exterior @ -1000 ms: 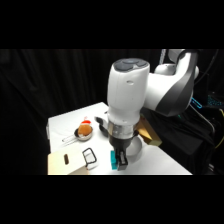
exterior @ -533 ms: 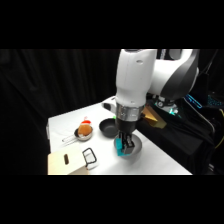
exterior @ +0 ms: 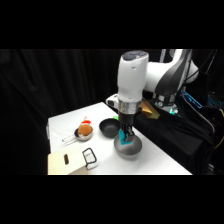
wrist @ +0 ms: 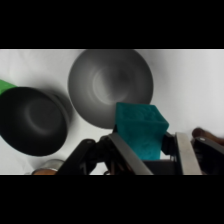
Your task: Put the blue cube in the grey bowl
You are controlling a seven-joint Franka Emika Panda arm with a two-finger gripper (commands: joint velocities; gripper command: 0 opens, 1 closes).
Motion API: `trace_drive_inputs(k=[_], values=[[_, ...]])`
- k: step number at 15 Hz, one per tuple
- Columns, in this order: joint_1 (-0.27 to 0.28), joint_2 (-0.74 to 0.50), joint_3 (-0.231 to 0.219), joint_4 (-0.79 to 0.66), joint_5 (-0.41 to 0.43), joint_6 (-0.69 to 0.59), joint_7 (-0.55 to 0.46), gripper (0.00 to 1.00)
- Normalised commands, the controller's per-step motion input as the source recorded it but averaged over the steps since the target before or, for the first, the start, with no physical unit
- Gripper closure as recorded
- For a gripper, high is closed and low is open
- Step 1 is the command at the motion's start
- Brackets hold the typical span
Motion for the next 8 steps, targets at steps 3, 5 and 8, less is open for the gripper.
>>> trace_drive_inputs(k=[3,5,8], values=[[-0.148,-0.27,0.095,-0.39,0.016,0.29,-0.18,0.72],[-0.138,-0.25,0.069,-0.38,-0.033,0.35,-0.13,0.72],[-0.128,-0.23,0.054,-0.37,-0.042,0.35,-0.12,0.72]])
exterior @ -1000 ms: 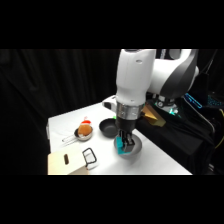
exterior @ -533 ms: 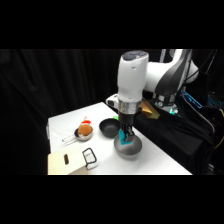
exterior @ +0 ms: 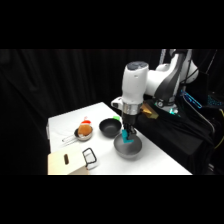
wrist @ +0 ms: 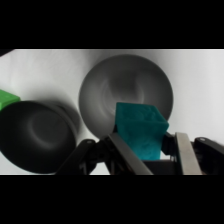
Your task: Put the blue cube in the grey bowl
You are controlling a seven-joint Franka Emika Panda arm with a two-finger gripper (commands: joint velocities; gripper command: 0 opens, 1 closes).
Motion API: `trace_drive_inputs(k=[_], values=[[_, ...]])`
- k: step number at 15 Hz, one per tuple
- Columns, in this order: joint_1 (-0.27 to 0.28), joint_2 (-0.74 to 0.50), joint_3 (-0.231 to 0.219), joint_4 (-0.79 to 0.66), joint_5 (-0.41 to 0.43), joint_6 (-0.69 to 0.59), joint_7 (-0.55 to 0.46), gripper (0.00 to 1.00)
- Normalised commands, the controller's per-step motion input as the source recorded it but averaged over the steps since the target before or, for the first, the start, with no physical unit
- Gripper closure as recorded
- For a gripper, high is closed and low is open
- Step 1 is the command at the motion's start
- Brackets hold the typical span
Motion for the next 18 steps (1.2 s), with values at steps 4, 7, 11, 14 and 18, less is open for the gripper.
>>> trace_drive_inputs(k=[4,7,11,14,18], values=[[-0.104,-0.13,0.029,-0.28,-0.079,0.36,-0.12,0.72],[-0.080,0.04,-0.003,-0.14,-0.092,0.34,-0.11,0.72],[-0.033,0.16,-0.051,-0.03,-0.101,0.34,-0.12,0.22],[0.068,0.15,-0.142,0.03,-0.161,0.26,-0.06,0.08],[0.123,0.05,-0.187,0.07,-0.154,0.16,-0.04,0.00]])
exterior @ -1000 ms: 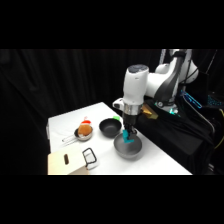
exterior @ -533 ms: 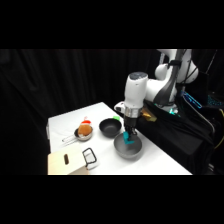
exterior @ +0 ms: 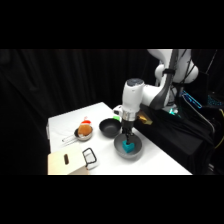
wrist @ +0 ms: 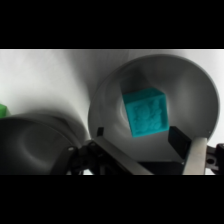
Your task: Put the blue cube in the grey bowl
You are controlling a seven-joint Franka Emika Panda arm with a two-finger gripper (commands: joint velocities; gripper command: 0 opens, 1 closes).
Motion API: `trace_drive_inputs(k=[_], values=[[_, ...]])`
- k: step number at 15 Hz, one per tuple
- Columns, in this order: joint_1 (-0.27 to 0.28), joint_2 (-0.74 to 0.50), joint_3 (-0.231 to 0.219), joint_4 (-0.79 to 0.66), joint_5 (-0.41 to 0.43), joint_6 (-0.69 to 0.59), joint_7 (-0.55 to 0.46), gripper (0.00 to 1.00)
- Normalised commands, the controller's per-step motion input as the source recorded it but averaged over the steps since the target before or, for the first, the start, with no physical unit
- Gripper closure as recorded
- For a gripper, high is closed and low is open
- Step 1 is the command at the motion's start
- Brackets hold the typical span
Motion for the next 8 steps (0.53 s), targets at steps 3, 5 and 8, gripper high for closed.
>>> trace_drive_inputs(k=[3,5,8], values=[[0.106,-0.13,-0.115,0.06,-0.088,-0.05,-0.06,0.00],[0.024,-0.30,0.029,0.02,0.076,-0.28,-0.18,0.00],[-0.077,-0.38,0.167,0.03,0.265,-0.46,-0.31,0.00]])
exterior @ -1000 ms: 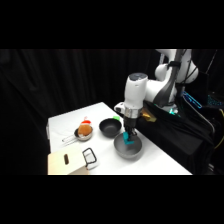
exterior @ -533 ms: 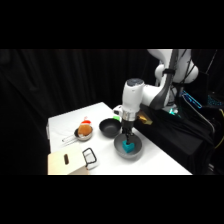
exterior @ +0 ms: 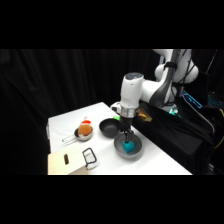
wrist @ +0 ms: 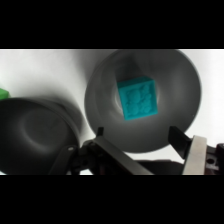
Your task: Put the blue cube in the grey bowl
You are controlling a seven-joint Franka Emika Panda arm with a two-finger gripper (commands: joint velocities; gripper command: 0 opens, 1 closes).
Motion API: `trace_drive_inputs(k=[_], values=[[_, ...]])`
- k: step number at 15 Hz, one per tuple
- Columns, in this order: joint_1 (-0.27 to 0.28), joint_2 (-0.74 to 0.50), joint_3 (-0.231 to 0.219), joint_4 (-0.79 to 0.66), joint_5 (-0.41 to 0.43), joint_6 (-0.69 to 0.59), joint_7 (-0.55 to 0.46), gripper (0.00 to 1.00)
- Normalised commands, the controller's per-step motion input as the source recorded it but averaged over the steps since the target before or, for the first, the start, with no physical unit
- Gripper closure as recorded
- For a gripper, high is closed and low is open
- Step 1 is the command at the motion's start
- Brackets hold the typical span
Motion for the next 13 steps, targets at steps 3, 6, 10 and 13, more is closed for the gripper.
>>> trace_drive_inputs(k=[3,6,10,13], values=[[-0.126,-0.39,0.168,0.10,0.249,-0.57,-0.32,0.00],[-0.172,-0.31,0.117,0.18,0.192,-0.53,-0.31,0.00],[-0.193,-0.18,0.066,0.24,0.163,-0.42,-0.30,0.00],[-0.143,-0.15,0.064,0.22,0.082,-0.33,-0.14,0.00]])
